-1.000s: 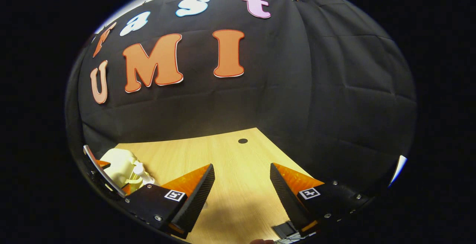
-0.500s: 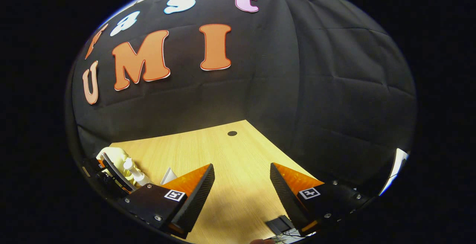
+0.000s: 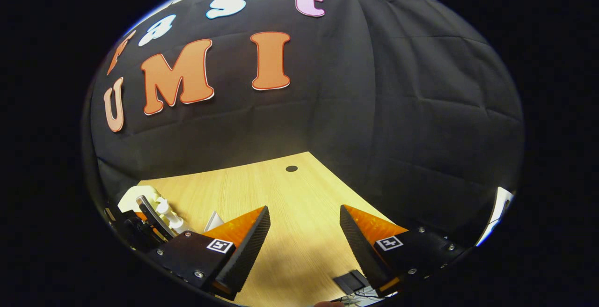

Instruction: First open the suitcase, pack the skin care products into it, and then close the suitcase.

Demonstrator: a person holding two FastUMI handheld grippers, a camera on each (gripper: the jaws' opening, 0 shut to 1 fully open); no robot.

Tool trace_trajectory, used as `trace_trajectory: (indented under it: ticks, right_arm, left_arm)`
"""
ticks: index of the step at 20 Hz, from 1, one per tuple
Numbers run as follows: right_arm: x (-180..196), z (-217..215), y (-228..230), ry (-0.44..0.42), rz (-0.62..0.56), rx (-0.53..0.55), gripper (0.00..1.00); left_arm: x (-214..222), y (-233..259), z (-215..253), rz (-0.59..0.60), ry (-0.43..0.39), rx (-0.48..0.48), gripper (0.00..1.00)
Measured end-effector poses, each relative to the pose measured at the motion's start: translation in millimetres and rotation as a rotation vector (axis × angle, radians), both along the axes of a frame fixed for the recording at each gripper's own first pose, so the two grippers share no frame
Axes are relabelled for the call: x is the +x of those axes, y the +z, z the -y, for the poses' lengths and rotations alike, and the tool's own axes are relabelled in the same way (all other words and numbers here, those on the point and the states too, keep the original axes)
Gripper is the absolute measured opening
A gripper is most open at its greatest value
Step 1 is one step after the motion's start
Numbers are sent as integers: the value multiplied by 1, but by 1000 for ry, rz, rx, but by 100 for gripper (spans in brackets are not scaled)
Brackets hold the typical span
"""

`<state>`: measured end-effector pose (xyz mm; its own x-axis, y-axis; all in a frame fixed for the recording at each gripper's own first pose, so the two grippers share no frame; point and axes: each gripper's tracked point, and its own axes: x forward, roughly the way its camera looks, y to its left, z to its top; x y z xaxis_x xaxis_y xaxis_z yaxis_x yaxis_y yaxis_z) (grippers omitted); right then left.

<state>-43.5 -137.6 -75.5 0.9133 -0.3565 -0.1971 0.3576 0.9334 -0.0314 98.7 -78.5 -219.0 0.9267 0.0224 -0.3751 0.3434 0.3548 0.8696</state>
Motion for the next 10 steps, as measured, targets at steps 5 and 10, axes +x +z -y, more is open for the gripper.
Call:
trace_trajectory:
  ticks: [5, 10]
  right_arm:
    - [7, -19, 10, 46, 5, -9, 95]
    - [29, -47, 33, 116, 42, -36, 95]
  left_arm:
    - [9, 41, -13, -50, 68, -218, 4]
    - [24, 81, -47, -93, 141, -507, 4]
